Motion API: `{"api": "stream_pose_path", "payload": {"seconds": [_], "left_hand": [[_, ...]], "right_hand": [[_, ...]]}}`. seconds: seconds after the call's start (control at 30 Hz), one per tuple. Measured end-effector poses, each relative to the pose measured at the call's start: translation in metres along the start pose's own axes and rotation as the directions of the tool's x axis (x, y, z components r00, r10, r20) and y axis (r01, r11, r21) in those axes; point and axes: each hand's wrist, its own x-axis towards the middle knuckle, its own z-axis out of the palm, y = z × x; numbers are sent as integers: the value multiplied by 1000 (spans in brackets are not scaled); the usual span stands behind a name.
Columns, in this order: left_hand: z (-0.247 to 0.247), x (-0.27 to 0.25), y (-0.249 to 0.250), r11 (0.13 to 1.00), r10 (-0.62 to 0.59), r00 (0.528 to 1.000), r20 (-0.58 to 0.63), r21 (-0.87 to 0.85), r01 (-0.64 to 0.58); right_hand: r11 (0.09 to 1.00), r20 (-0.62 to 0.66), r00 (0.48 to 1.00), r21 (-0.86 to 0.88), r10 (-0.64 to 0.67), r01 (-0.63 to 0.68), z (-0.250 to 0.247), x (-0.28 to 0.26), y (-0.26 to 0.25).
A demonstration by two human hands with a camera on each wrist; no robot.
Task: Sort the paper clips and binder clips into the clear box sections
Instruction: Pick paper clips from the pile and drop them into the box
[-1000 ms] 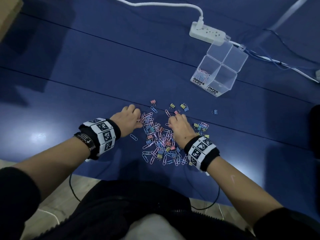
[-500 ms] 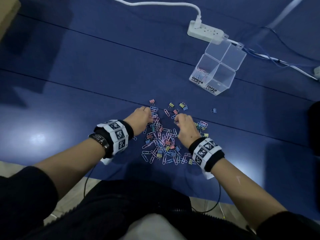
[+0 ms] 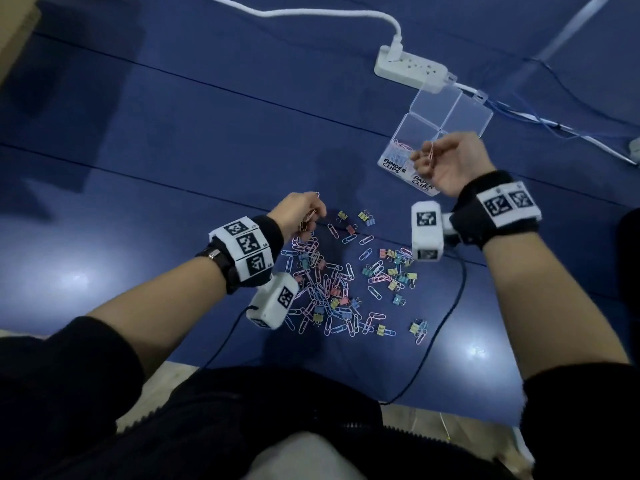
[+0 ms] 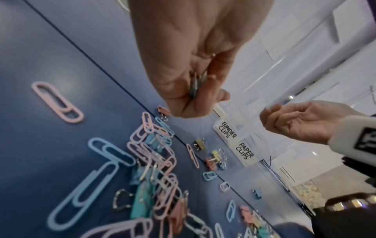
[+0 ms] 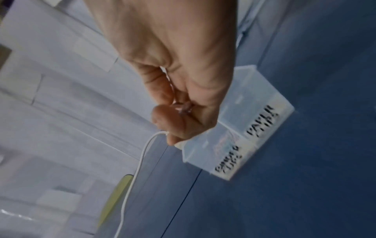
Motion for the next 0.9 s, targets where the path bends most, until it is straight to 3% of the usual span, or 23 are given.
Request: {"api": "stream_pose_path", "payload": {"seconds": [0.13, 0.23, 0.37, 0.43, 0.53, 0.63, 0.7, 0.8, 0.9], "left_hand": [[-3, 1, 3, 997, -40, 997, 60, -70, 44], [-5, 1, 6, 997, -59, 995, 76, -46, 63], [-6, 6, 13, 995, -89, 996, 32, -45, 90], [-5, 10, 21, 984, -120, 992, 47, -125, 125], [0, 17, 43, 948, -143, 982, 121, -267, 171], [13, 26, 75, 914, -116, 975, 189, -364, 180], [25, 30, 96, 903, -103, 973, 205, -392, 178], [40, 34, 126, 886, -93, 975, 203, -430, 174], [54, 39, 144, 883, -89, 978, 187, -440, 165]], "right_hand": [[975, -194, 966, -171, -171, 138, 12, 27, -19], [913, -268, 928, -381, -258, 144, 17, 48, -20], [775, -155, 914, -594, -374, 216, 11, 57, -9], [745, -111, 902, -610, -417, 269, 8, 52, -3], [728, -147, 819, -563, -555, 392, 2, 38, 8], [689, -121, 774, -554, -622, 467, -6, 8, 37], [576, 25, 795, -675, -606, 461, -14, -15, 67], [374, 265, 875, -826, -405, 423, -23, -41, 114], [148, 398, 884, -886, -245, 440, -30, -53, 144]]}}
